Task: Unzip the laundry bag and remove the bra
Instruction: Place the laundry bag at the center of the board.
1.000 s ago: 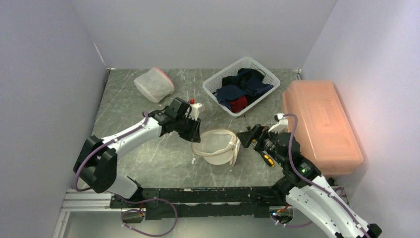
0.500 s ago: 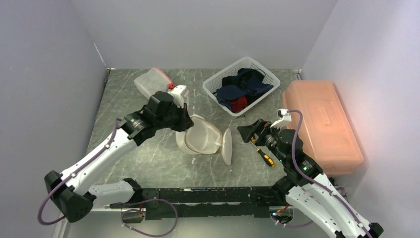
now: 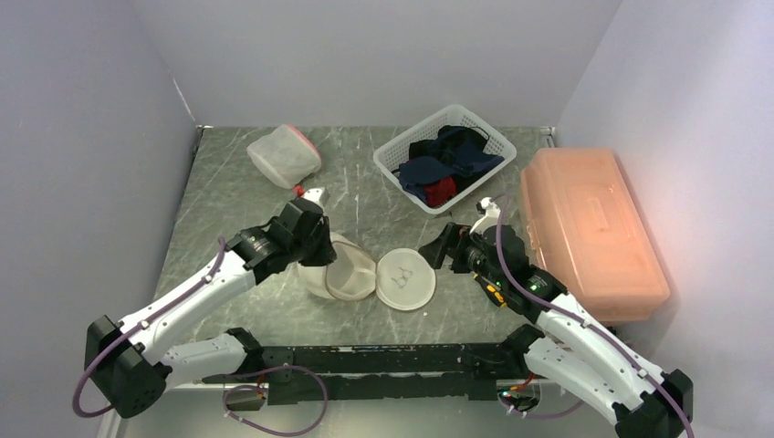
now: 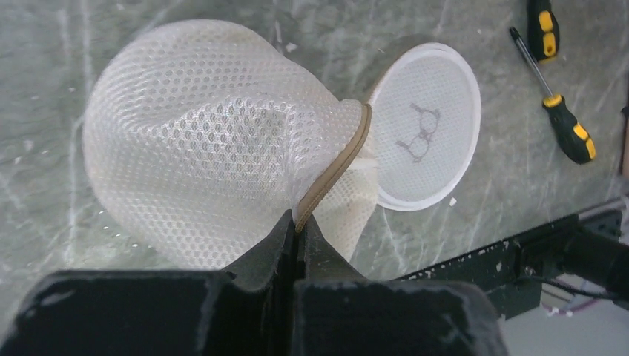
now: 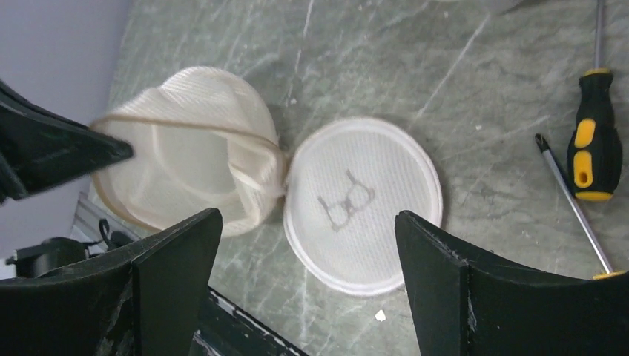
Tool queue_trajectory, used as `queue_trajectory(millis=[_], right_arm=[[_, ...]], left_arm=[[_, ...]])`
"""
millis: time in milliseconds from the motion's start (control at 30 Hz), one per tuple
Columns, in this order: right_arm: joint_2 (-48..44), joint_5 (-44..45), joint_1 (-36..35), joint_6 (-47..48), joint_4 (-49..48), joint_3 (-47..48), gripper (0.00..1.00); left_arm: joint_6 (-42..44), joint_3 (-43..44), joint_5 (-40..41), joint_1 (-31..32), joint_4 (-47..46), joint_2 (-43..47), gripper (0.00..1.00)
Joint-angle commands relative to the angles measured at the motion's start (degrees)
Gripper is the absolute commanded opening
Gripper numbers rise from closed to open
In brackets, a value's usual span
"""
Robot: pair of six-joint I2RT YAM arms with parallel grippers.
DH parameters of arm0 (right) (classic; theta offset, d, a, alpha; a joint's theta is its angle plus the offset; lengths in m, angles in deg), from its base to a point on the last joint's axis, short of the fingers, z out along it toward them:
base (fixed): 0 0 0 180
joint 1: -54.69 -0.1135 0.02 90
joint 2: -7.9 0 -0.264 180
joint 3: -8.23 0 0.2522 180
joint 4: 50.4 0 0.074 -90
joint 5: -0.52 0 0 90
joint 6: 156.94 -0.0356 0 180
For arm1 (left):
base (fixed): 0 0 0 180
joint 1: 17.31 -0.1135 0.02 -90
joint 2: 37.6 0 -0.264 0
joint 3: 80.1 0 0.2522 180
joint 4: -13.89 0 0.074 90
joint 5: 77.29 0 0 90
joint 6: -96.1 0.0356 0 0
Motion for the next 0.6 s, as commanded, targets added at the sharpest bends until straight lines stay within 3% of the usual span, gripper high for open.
queue_trajectory(millis=[0, 200, 567], right_arm=[[1.03, -2.03, -0.01, -0.95, -3.53, -3.13, 0.91], [3.27, 0.65, -0.09, -1.50, -1.49, -6.36, 0.86], [14.09, 0.89, -0.44, -4.30, -8.15, -11.30, 0.67]], left_arm=[[-2.84, 1.81, 9.21, 0.12, 3.46, 2.47, 0.03], [-4.75, 0.78, 11.40, 0.13, 5.57, 1.48, 0.03], [-4.22, -2.20, 8.66, 0.09, 1.26, 2.88, 0.03]])
